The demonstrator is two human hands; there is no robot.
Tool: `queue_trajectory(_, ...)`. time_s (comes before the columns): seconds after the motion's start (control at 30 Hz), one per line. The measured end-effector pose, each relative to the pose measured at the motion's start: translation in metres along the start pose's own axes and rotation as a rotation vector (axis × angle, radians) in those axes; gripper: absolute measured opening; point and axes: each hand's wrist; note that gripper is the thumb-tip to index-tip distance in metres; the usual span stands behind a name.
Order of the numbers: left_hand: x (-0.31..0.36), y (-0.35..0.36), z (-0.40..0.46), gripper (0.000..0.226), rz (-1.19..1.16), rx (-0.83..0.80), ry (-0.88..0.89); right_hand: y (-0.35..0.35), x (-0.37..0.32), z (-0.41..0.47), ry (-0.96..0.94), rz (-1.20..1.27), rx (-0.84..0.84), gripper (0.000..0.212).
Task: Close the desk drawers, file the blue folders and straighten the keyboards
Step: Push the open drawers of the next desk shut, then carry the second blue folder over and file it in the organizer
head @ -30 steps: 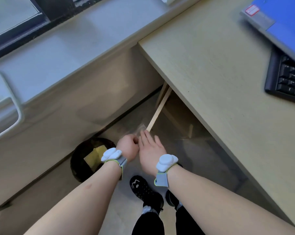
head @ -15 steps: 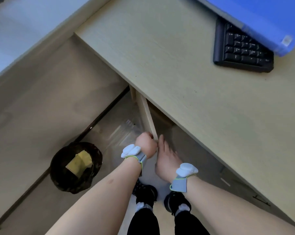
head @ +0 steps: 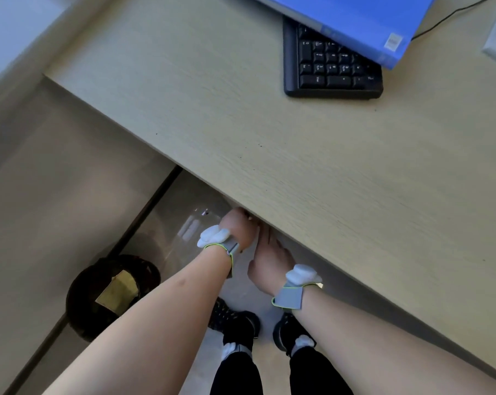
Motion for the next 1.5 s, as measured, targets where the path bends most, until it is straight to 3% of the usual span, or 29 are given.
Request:
queue_trajectory(0.17,0.001,0.002,-0.005,0.028,0.053,0.027,-0.017,-0.017,-0.003,0.000,0.059,0.080,-0.036,0.051)
queue_trajectory(0.43,-0.012,-0.013,-0.032,0.032,0.249,-0.062,0.117,-0.032,-0.021,-0.034,-0.033,0.114,-0.041,0.072)
queue_trajectory(0.67,-0.003,-0.065,-0.099,0.030,0.501,-0.048,0.192,-0.074,-0.059,-0.086,-0.109,0.155,-0.118,0.055)
queue_trajectory(0.87,0.039,-0.118,-0.162,0.019,0.576,0.031,0.163,-0.161,-0.082,-0.120,-0.277,-0.017,-0.219,0.033)
queue_trajectory(1.0,0.071,-0.138,-0.195,0.014,0.508,0.154,0.191,-0.218,-0.078,-0.133,-0.284,-0.074,-0.228,0.022)
queue_trajectory(1.17,0.112,-0.144,-0.221,0.031,0.476,0.255,0.202,-0.288,-0.057,-0.147,-0.225,-0.123,-0.190,0.018)
queue_trajectory(1.27,0.139,-0.145,-0.236,0.031,0.427,0.276,0.199,-0.320,-0.036,-0.150,-0.185,-0.070,-0.117,0.013)
queue_trajectory(1.5,0.180,-0.135,-0.251,0.034,0.333,0.336,0.181,-0.363,0.014,-0.142,-0.050,0.168,0.023,0.027)
Point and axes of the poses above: each hand's wrist, its own z-axis towards the middle knuckle, its own y-axis out of the palm, x = y × z, and after that the axes turned 13 degrees about z, right-handed
